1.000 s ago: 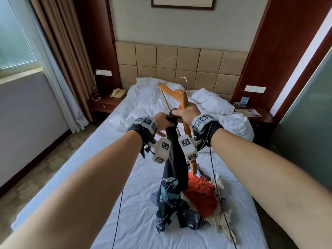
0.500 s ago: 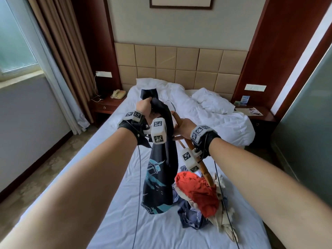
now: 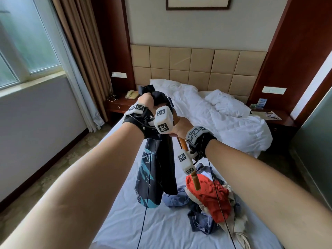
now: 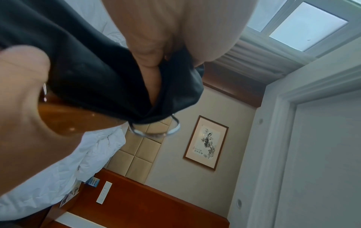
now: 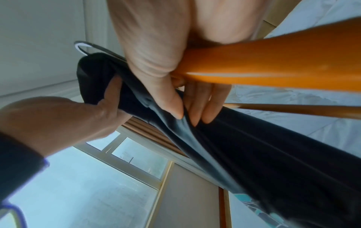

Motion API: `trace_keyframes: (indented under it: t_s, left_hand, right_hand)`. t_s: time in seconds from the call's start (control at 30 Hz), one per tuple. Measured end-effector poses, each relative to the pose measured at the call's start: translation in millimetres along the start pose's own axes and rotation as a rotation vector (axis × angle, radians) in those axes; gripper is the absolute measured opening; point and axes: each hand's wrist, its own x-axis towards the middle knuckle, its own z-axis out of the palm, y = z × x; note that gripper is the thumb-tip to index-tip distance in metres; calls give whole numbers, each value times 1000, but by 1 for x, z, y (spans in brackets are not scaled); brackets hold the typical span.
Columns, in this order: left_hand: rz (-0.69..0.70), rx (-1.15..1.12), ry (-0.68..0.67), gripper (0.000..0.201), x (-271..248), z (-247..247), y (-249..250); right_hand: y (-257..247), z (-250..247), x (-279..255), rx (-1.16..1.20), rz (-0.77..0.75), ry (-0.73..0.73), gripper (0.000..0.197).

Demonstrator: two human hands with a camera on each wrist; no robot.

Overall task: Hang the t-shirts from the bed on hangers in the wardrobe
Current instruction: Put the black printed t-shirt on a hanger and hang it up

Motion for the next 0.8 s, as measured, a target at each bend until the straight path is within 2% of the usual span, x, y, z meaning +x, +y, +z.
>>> trace_keyframes:
  t_s: [0.03,0.07,0.1,0.13,0.17,0.2,0.23,0.27,0.3,0.37,0.43,0.5,0.53,0.6,0.67,0.73,0.8]
  left_hand:
    - [102,-305,-75,46,19,-19,-16]
    - [19,-425,-34,46,20,-24,-19]
    - [3,-360,40,36,19,-27,-15]
    - [9,-119,42,29,9,-17,1]
    - [-122,97,112,26,-2,-4,15]
    - [-217,419,287,23,1,-13,16]
    - [-270,830,323,30,6,-21,11]
    - [-299,1078,307,42,5,-35,10]
    - [-366,1150,248,51,2,-37,12]
    - [-446,1081,162,55,-9,-33,8]
    - [-540,849,215,50,-13,-30,0]
    - [-593,810,250,44,-20,-25,-6]
    - [-622,877,172,40,-24,-21,-8]
    - [-715,976,-83,35,-36,-17,-13]
    - [-778,978,-301,41,-44,-11,-17]
    - [-751,953,-374,44,-48,-5,-24]
    - [-701,963,-376,37,-46,2,-31]
  right_hand:
    - [-3,2,1,67,18,19,27]
    - [-4,4,3,116,28,40,25]
    - [-7,4,3,149,43,53,26]
    - [-8,4,5,186,59,61,27]
    - [-10,4,8,231,59,69,25]
    - [-13,3,8,284,49,78,20]
    - [-17,1,8,329,41,93,14]
    - [-20,-2,8,360,29,118,15]
    - [-22,-5,9,375,16,146,21]
    - [-24,-10,10,384,-4,198,24]
    - [-24,-14,14,379,9,245,25]
    - [-24,-19,18,390,34,276,24]
    - [-24,-21,19,411,39,287,23]
    - [-25,-27,20,436,36,289,23]
    - [-26,-32,20,436,34,277,24]
    - [-26,-36,18,430,22,249,26]
    - [-26,-40,16,409,-4,237,26]
